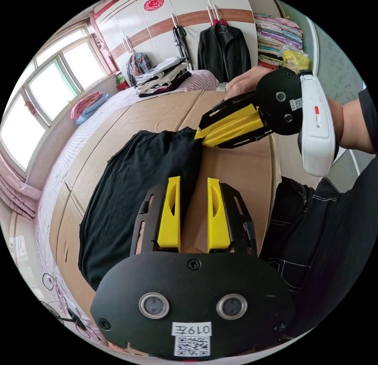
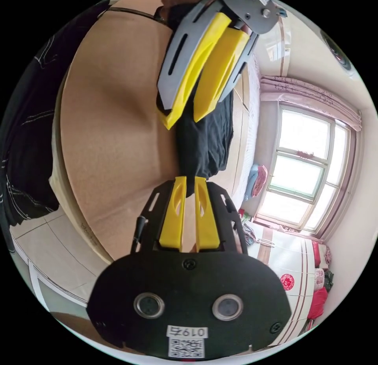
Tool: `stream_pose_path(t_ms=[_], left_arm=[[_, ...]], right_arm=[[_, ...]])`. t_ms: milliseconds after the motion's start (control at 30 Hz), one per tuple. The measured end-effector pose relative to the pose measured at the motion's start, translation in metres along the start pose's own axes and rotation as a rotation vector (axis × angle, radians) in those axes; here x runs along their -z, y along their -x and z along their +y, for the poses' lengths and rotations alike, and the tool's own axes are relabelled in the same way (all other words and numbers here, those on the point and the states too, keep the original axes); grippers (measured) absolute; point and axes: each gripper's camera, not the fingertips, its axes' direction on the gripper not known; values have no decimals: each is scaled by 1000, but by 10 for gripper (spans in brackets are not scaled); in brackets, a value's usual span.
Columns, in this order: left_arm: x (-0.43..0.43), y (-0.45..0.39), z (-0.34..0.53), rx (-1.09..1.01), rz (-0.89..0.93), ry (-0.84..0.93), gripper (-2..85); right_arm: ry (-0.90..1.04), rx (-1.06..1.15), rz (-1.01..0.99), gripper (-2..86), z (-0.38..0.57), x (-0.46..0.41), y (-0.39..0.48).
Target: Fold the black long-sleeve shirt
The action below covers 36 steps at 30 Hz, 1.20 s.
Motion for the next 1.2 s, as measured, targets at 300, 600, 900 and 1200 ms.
stream_pose_path(t_ms=[300, 600, 900, 1200], left_arm=[[-3, 36, 12, 42, 68, -27, 88], [-13, 79, 44, 134, 69, -45, 91], [4, 128, 88, 245, 79, -183, 80], [16, 176, 135, 255, 24, -158, 80]], right_arm=[[-21, -6, -30, 36, 35, -29, -2], [-72, -193, -63, 42, 111, -64, -19], [-197, -697, -220, -4, 221, -138, -73], [-280, -1082, -469, -9, 304, -242, -118]])
